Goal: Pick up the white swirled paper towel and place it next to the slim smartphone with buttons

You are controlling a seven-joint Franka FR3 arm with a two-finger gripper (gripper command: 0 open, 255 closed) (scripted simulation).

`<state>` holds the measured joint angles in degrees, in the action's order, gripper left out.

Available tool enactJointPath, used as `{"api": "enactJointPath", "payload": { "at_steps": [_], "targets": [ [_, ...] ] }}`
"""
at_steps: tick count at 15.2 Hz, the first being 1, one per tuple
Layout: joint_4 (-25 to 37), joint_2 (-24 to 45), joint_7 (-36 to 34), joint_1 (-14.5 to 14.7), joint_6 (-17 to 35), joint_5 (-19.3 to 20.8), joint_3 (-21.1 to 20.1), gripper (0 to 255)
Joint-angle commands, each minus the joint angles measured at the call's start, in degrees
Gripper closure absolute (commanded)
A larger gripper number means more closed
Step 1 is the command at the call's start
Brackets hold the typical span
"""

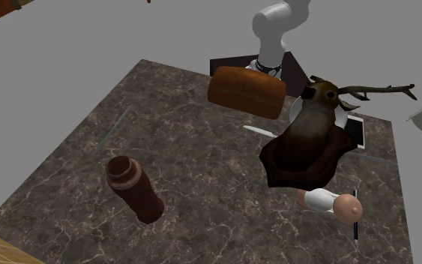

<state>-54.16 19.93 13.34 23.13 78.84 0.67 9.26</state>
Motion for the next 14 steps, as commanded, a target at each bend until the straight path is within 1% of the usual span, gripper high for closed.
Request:
{"api": "enactJointPath", "payload": {
  "at_steps": [1,2,4,7,14],
  "targets": [
    [6.5,4.0,-2.1,1.2,-2.8,-0.1,-0.7,255],
    [11.0,6.7,-3.0,1.6,-4.5,-0.3,-0.9,255],
    [4.7,3.9,-3.2,2.1,-1.0,0.1,-0.9,255],
    [-2.4,1.0,-3.5,2.6,3.1,0.5,-0.9,255],
    [-14.1,-3.0,-4.1,3.3,10.8,1.1,-1.0,255]
  ]
}}
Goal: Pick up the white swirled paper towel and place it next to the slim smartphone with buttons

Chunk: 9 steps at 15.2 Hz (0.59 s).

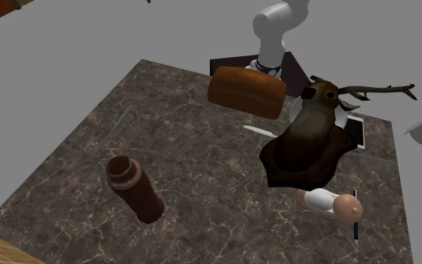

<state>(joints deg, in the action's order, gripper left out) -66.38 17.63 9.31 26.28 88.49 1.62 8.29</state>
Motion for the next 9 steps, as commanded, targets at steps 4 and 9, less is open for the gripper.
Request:
{"api": "enactJointPath", "payload": {
  "at_steps": [4,9],
  "targets": [
    [-7.0,-2.1,-0.4,0.3,5.0,0.3,-0.1,255],
    [-12.6,-3.3,-0.7,0.5,9.4,0.5,-0.1,255]
  ]
}}
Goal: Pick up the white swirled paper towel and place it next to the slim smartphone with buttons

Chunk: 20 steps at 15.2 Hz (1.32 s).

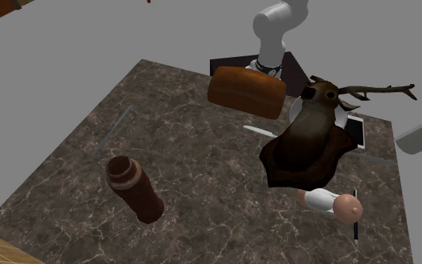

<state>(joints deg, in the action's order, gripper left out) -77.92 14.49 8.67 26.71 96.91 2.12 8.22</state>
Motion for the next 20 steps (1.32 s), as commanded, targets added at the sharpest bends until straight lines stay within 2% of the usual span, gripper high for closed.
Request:
{"api": "enactJointPath", "payload": {
  "at_steps": [1,20],
  "targets": [
    [-2.1,-0.3,-0.2,0.1,1.8,0.1,0.0,255],
    [-17.1,-0.5,-1.0,0.2,16.5,0.3,-0.1,255]
  ]
}}
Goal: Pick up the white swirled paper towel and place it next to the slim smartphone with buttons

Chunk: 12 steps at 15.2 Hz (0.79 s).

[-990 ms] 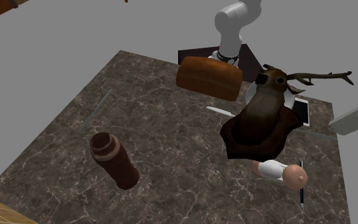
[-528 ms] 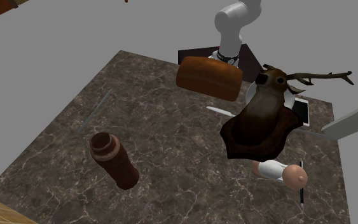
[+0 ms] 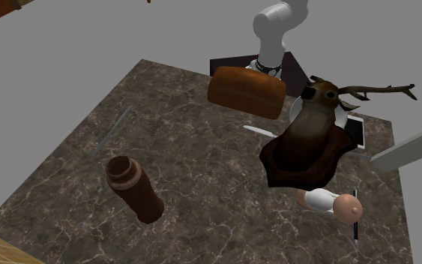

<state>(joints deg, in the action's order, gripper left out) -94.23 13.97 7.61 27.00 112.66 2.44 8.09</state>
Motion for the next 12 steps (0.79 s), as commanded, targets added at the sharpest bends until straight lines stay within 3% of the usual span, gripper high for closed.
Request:
{"api": "enactJointPath", "payload": {
  "at_steps": [1,12],
  "targets": [
    [-1.4,0.1,0.0,0.0,1.5,0.0,0.0,255],
    [-6.6,2.0,-0.3,-0.1,8.6,-0.1,0.0,255]
  ]
}}
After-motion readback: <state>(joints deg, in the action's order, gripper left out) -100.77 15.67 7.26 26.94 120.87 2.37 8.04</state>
